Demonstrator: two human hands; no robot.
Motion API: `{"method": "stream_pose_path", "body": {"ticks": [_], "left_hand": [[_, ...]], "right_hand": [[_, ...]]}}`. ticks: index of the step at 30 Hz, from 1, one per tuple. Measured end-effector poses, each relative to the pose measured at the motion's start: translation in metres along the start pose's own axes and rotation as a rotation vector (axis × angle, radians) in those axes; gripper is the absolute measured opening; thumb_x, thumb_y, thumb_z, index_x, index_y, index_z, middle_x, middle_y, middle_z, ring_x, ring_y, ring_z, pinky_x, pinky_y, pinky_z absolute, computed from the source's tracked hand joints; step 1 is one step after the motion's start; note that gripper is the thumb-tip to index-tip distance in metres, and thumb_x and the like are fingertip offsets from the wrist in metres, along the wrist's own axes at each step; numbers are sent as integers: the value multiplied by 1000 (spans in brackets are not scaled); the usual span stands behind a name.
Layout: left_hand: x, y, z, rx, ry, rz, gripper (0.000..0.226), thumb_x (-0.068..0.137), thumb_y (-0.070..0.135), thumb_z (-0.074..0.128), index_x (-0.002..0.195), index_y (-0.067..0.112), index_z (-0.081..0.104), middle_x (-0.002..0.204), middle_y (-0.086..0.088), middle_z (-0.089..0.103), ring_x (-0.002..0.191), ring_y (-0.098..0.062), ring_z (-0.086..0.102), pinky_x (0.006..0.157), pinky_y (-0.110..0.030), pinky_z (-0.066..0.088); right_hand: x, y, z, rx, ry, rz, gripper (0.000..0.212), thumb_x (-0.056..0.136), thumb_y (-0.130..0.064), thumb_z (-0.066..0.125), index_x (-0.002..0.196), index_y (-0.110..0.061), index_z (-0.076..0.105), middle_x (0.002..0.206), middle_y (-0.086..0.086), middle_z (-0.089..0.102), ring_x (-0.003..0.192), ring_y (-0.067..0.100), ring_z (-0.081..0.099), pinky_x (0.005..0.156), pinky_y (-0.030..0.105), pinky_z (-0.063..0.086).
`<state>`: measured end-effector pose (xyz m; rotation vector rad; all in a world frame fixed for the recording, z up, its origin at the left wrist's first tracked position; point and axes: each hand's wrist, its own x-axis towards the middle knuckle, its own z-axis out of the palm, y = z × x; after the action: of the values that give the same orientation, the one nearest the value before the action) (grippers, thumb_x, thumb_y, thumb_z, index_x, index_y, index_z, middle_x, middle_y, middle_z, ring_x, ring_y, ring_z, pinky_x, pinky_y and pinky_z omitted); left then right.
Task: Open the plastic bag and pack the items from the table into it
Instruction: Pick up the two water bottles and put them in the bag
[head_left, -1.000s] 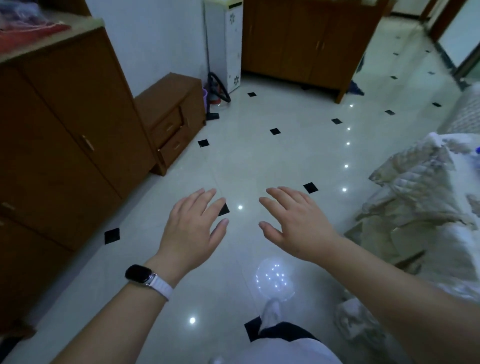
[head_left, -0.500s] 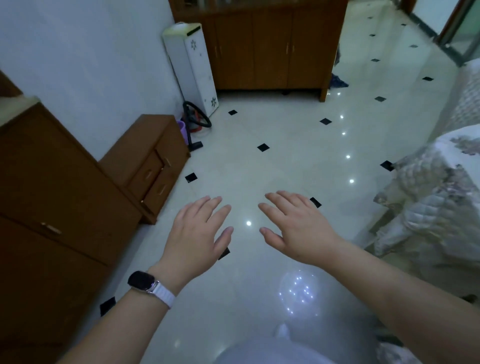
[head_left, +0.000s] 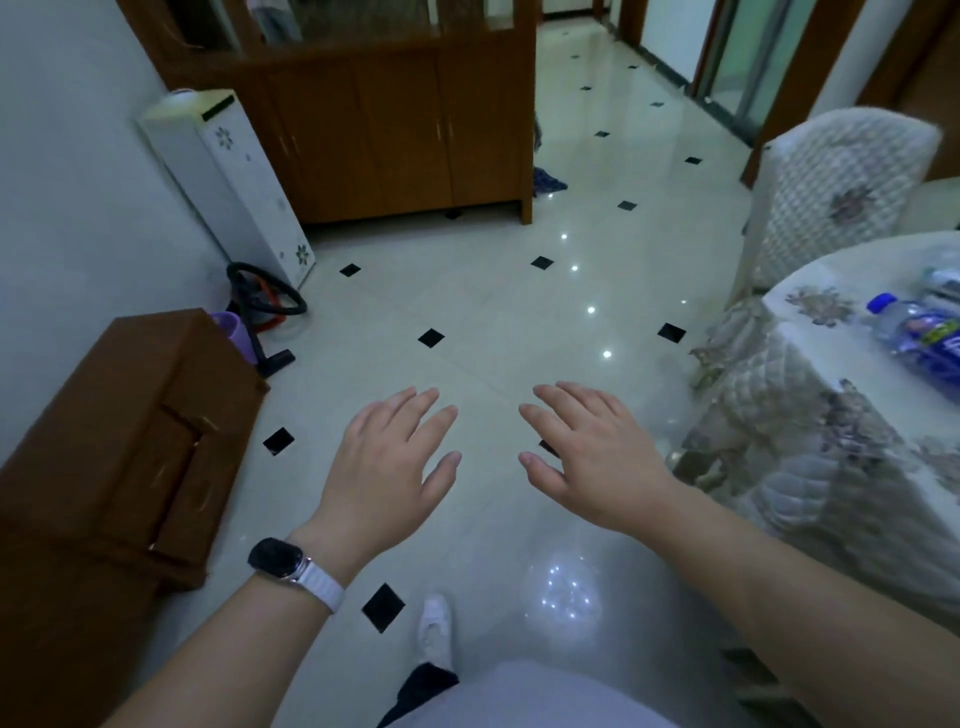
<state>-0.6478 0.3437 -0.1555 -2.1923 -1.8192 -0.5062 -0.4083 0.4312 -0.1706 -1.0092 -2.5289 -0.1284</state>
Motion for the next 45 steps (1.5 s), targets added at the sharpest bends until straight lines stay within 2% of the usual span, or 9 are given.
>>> {"method": "stream_pose_path", "body": {"ticks": [11, 16, 20, 30, 34, 38, 45], "left_hand": [[176, -148, 81, -180, 61, 250, 43, 90, 35, 60, 125, 12, 66, 130, -12, 62, 121, -34, 57, 100, -47, 43], [243, -179, 116, -262, 8, 325, 44, 91, 37, 56, 126, 11, 65, 131, -13, 61, 121, -35, 57, 100, -48, 43], [288, -172, 146, -346, -32, 414, 46, 93, 38, 54, 128, 11, 64, 133, -13, 60, 122, -35, 56, 101, -50, 43], [423, -137, 207, -300, -147, 516, 48, 93, 42, 50, 129, 13, 62, 138, -12, 57, 124, -32, 54, 104, -46, 40], [508, -106, 205, -300, -116, 535, 48, 94, 43, 49, 132, 16, 61, 140, -10, 56, 126, -28, 52, 105, -42, 38], [574, -68, 220, -303, -98, 548, 48, 94, 43, 50, 132, 16, 60, 140, -10, 55, 127, -30, 52, 104, -45, 40], [641, -13, 270, -362, -97, 685, 45, 92, 40, 55, 127, 14, 63, 137, -11, 57, 123, -32, 55, 101, -47, 44]], "right_hand": [[149, 37, 50, -189, -79, 286, 51, 90, -50, 46, 122, -15, 64, 128, 10, 62, 118, 31, 56, 98, 42, 43], [185, 54, 60, -231, -103, 430, 51, 90, -50, 46, 123, -15, 63, 130, 10, 61, 120, 31, 55, 98, 42, 43], [190, 86, 62, -263, -122, 570, 51, 90, -51, 45, 124, -15, 62, 131, 9, 60, 121, 31, 54, 99, 42, 43], [225, 219, 99, -182, -118, 732, 52, 92, -52, 41, 128, -17, 59, 134, 7, 57, 124, 28, 52, 99, 43, 43], [250, 290, 89, -188, -46, 750, 53, 91, -53, 40, 126, -17, 61, 133, 7, 59, 122, 28, 54, 98, 41, 43], [261, 358, 69, -239, 41, 746, 53, 89, -50, 44, 121, -13, 64, 127, 10, 62, 116, 30, 57, 93, 41, 45], [244, 419, 58, -244, -32, 905, 53, 90, -51, 44, 126, -16, 60, 131, 6, 58, 123, 27, 51, 100, 41, 40]]}}
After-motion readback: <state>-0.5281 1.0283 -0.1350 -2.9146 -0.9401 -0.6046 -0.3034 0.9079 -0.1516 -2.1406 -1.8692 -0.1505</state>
